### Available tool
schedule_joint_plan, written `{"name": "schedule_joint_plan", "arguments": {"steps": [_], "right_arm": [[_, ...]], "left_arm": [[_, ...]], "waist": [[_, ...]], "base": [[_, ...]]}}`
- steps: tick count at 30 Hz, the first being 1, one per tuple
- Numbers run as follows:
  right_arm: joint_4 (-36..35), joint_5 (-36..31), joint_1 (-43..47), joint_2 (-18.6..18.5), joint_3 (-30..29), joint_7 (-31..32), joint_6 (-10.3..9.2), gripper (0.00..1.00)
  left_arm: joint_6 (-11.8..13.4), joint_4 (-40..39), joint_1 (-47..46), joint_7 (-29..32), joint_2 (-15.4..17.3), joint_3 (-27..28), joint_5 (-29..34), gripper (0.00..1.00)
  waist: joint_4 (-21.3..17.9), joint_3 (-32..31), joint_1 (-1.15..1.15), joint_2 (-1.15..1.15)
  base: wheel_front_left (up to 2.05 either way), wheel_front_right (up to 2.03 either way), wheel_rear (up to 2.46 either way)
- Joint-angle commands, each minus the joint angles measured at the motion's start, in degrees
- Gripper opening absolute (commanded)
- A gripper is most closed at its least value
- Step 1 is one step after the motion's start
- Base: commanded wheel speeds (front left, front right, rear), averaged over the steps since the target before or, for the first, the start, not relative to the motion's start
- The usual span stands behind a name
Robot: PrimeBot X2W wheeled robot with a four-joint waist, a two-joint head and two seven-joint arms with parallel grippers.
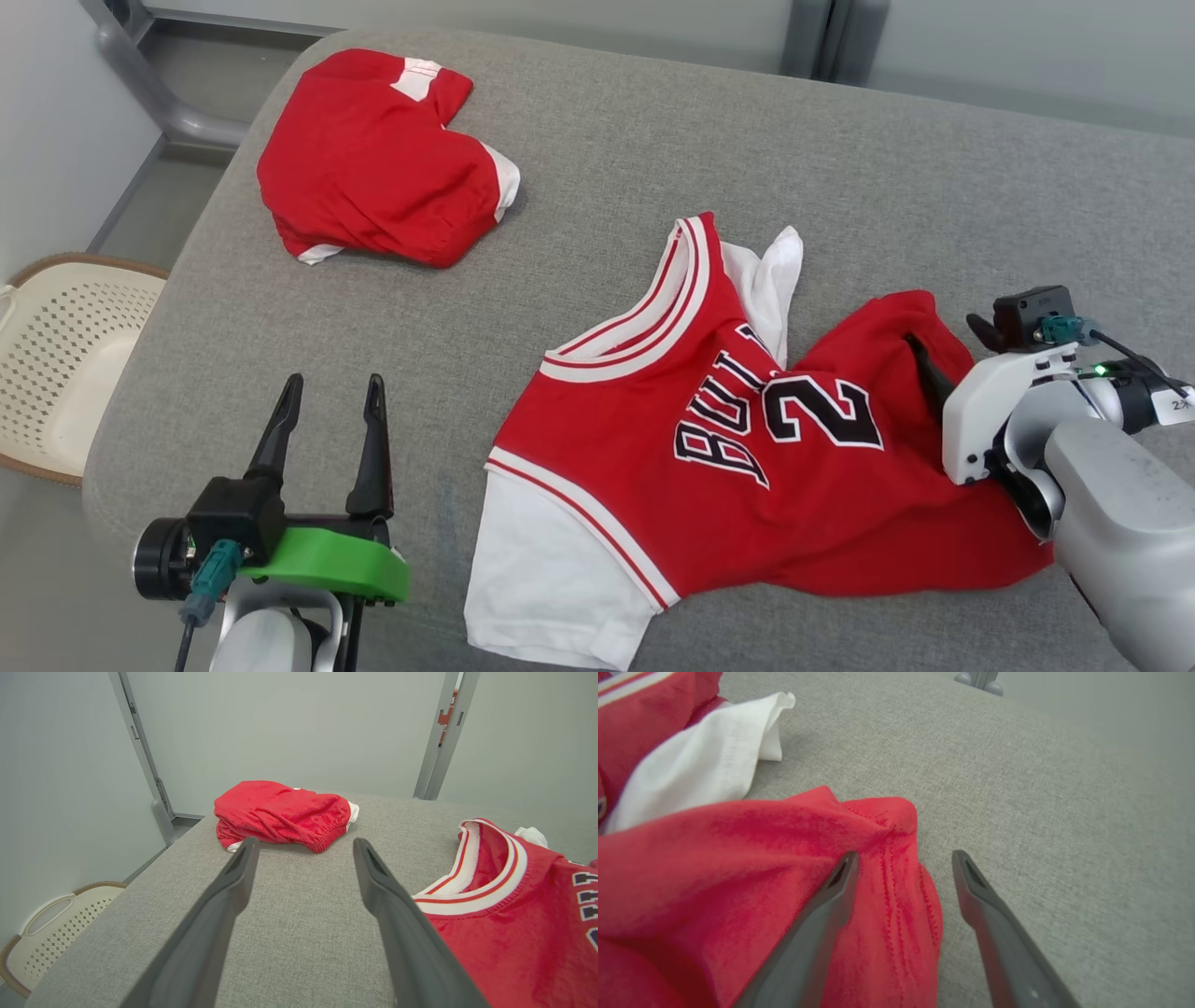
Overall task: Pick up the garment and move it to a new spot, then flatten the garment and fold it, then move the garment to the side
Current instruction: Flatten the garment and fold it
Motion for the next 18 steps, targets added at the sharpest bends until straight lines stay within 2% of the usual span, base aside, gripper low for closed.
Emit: {"name": "schedule_joint_plan", "arguments": {"steps": [1,2,3,4,5,6,8,13,18], "right_arm": [[0.89,1.60,-0.63,0.21,1.30,1.12,-0.08,1.00],[1.46,2.70,-0.58,0.35,2.00,2.07,-0.08,1.00],[2.07,4.12,-0.39,0.44,2.93,3.49,-0.08,0.94],[2.39,5.32,-0.25,0.53,3.66,4.64,-0.08,0.73],[2.36,6.67,-0.12,0.59,4.56,5.69,-0.03,0.19],[2.33,7.86,-0.10,0.45,4.97,6.17,-0.04,0.00],[2.41,9.36,-0.76,-0.79,5.66,6.41,-0.07,0.00],[3.57,11.02,-4.92,-4.50,4.23,0.62,-0.10,0.00],[7.39,9.69,-9.77,-8.04,1.53,-5.12,-0.10,0.00]], "left_arm": [[0.29,0.13,-0.83,-0.04,-0.06,-0.32,-0.26,1.00],[0.40,0.15,-0.84,-0.04,-0.06,-0.46,-0.34,1.00],[0.48,0.14,-0.83,-0.03,-0.06,-0.61,-0.44,1.00],[0.58,0.15,-0.82,-0.04,-0.05,-0.71,-0.59,1.00],[0.69,0.16,-0.80,-0.04,-0.05,-0.80,-0.78,1.00],[0.79,0.17,-0.79,-0.04,-0.06,-0.85,-0.85,1.00],[1.04,0.26,-0.74,-0.04,-0.06,-0.97,-0.92,1.00],[1.45,0.35,-0.67,-0.04,-0.06,-1.24,-1.28,1.00],[1.51,0.35,-0.71,-0.04,-0.05,-1.55,-1.37,1.00]], "waist": [[0.46,0.38,0.00,0.00],[0.53,0.41,0.00,0.00],[0.59,0.44,0.00,0.00],[0.60,0.45,0.00,0.00],[0.56,0.45,0.00,0.00],[0.51,0.44,0.00,0.00],[0.35,0.38,0.00,0.00],[-0.23,0.09,0.00,0.00],[-0.63,-0.08,0.00,0.00]], "base": [[0.00,0.00,0.00],[0.00,0.00,0.00],[0.00,0.00,0.00],[0.00,0.00,0.00],[0.00,0.00,0.00],[0.00,0.00,0.00],[0.00,0.00,0.00],[0.00,0.00,0.00],[0.00,0.00,0.00]]}}
